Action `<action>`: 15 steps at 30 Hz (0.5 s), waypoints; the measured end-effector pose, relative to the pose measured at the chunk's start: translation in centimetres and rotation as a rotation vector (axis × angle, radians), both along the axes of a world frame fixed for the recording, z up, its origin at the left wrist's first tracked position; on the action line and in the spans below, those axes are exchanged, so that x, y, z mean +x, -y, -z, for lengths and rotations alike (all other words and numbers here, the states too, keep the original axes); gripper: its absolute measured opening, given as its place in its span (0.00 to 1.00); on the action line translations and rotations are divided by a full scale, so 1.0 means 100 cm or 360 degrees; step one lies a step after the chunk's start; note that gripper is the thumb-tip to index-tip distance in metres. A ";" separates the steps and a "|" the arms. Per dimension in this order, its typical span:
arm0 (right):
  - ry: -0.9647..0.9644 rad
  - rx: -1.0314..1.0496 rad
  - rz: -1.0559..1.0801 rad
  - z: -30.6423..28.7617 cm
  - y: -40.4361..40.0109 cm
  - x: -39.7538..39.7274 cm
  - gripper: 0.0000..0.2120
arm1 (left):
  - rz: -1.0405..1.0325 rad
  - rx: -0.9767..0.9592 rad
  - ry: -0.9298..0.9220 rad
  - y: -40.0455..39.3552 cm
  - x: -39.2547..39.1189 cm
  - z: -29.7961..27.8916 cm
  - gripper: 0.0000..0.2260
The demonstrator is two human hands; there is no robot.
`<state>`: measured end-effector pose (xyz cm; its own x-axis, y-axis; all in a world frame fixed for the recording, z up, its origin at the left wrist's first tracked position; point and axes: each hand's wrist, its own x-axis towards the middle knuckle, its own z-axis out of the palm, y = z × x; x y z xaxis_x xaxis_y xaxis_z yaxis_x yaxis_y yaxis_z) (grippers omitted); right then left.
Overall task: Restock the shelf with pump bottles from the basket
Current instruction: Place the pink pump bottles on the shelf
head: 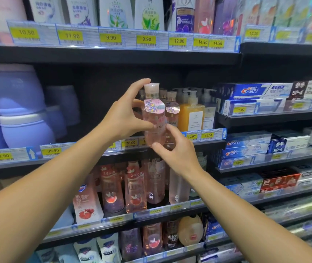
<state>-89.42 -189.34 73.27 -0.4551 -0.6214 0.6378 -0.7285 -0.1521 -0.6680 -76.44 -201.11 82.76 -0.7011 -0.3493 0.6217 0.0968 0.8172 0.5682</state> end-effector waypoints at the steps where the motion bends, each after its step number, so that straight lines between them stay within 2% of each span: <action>1: -0.0086 0.0028 0.0061 -0.001 -0.001 -0.005 0.24 | -0.0017 -0.0032 -0.0051 0.001 -0.002 -0.001 0.46; 3: -0.0300 0.0074 0.0214 0.001 0.000 -0.017 0.29 | -0.0094 -0.0121 -0.0149 0.003 -0.005 -0.002 0.45; 8: -0.0877 0.0251 0.0584 0.028 0.004 -0.049 0.30 | -0.0208 -0.0294 -0.0217 0.007 -0.018 0.006 0.42; 15: -0.0983 0.0244 0.0624 0.034 0.008 -0.057 0.30 | -0.0304 -0.0133 -0.0088 0.021 -0.037 0.016 0.44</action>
<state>-95.12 -190.09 69.83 -0.2485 -0.5897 0.7685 -0.9596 0.2581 -0.1122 -80.10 -203.22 81.18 -0.5913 -0.4182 0.6895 -0.0352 0.8676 0.4960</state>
